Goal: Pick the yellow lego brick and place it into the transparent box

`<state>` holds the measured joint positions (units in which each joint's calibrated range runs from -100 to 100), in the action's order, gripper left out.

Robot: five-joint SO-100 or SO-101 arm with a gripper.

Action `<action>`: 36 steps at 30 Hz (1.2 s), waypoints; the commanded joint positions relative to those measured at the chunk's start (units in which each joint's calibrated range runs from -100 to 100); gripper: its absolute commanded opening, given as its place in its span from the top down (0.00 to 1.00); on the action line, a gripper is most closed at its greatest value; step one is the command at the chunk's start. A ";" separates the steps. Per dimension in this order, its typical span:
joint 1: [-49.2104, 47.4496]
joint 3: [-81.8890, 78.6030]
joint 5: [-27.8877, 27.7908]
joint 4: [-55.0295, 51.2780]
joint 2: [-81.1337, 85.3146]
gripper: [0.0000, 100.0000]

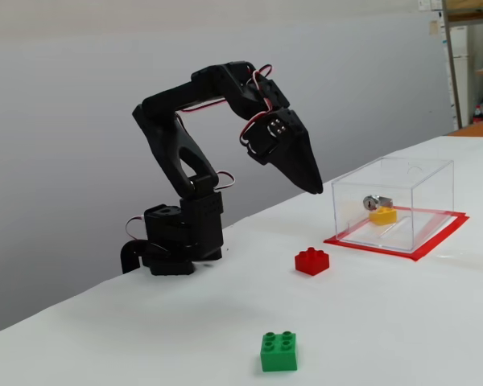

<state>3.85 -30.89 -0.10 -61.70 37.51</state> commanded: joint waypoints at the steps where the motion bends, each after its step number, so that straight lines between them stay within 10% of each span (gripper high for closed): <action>1: -0.04 -4.91 -0.32 0.77 6.58 0.99; 36: -1.81 -58.26 -0.79 -0.27 52.06 0.99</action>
<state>1.82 -87.20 -0.73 -61.87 87.40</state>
